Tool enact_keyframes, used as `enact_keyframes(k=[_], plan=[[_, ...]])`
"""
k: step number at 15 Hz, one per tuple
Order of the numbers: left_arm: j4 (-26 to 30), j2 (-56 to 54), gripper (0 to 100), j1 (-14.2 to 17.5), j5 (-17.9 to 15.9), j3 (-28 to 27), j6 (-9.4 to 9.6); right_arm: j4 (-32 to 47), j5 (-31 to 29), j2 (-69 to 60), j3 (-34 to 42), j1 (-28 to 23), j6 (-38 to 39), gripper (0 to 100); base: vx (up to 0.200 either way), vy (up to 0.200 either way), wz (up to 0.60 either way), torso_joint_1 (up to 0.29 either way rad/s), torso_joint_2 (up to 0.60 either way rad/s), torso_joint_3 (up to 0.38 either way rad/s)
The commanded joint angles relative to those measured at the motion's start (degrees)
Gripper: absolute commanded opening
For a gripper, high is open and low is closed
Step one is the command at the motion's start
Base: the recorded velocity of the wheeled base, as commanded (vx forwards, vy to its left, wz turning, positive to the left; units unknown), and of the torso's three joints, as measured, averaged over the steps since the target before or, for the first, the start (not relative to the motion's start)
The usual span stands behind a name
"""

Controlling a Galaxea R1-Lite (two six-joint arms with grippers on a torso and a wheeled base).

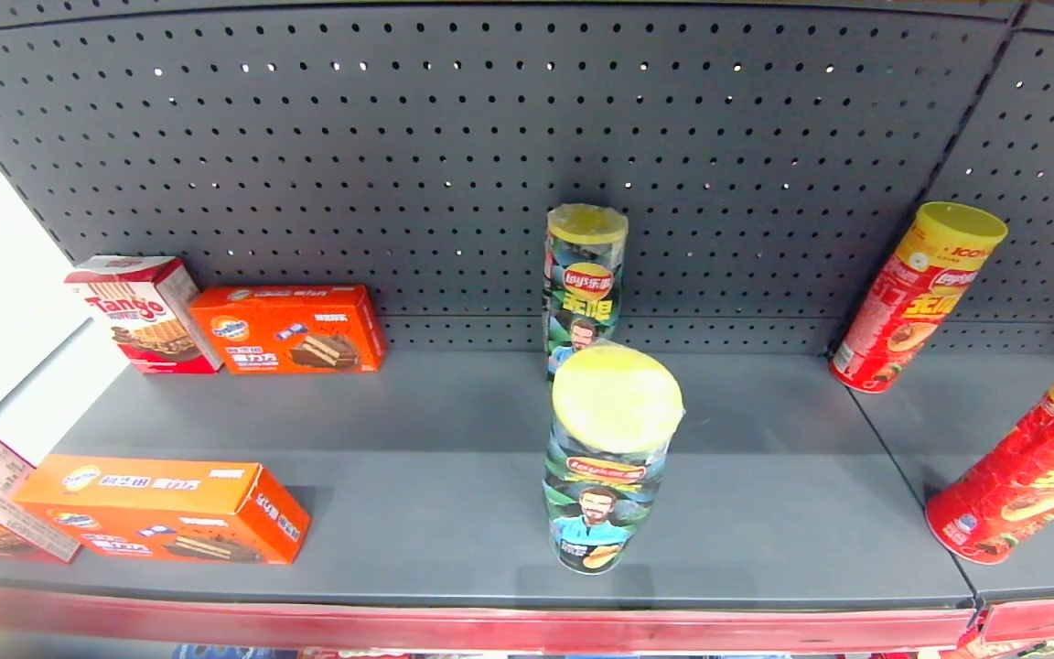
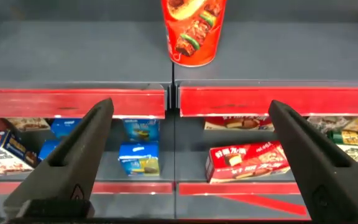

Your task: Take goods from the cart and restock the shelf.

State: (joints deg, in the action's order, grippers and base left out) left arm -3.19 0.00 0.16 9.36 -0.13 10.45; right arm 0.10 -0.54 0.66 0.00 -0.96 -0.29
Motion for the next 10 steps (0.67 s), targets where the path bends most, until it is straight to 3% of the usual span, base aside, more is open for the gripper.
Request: enact_keyframes(k=[1,2,3,4,8,10], plan=[[-0.15,0.0,100,0.02,-0.84,0.13,0.28,-0.01,0.01,-0.48,0.0,0.0,-0.06,100,0.0,0.0,0.0,0.0,0.0,0.0],[0.47,0.0,100,0.02,-9.27,0.05,-1.83,-0.01,0.01,-0.48,0.0,0.0,0.03,100,0.0,0.0,0.0,0.0,0.0,0.0],[2.67,0.0,100,0.02,-13.41,0.13,-3.59,-0.01,0.01,-0.48,0.0,0.0,0.03,100,0.0,0.0,0.0,0.0,0.0,0.0],[5.3,0.0,100,-0.16,-16.31,-0.57,-4.12,-0.01,0.01,-0.48,0.0,0.0,0.03,100,0.0,0.0,0.0,0.0,0.0,0.0],[3.55,0.0,100,-0.07,-13.23,-0.04,-3.86,-0.01,0.01,-0.48,0.0,0.0,0.03,100,0.0,0.0,0.0,0.0,0.0,0.0],[3.46,0.0,100,0.11,-13.05,0.05,-5.7,-0.01,0.01,-0.48,0.0,0.0,0.03,100,0.0,0.0,0.0,0.0,0.0,0.0]])
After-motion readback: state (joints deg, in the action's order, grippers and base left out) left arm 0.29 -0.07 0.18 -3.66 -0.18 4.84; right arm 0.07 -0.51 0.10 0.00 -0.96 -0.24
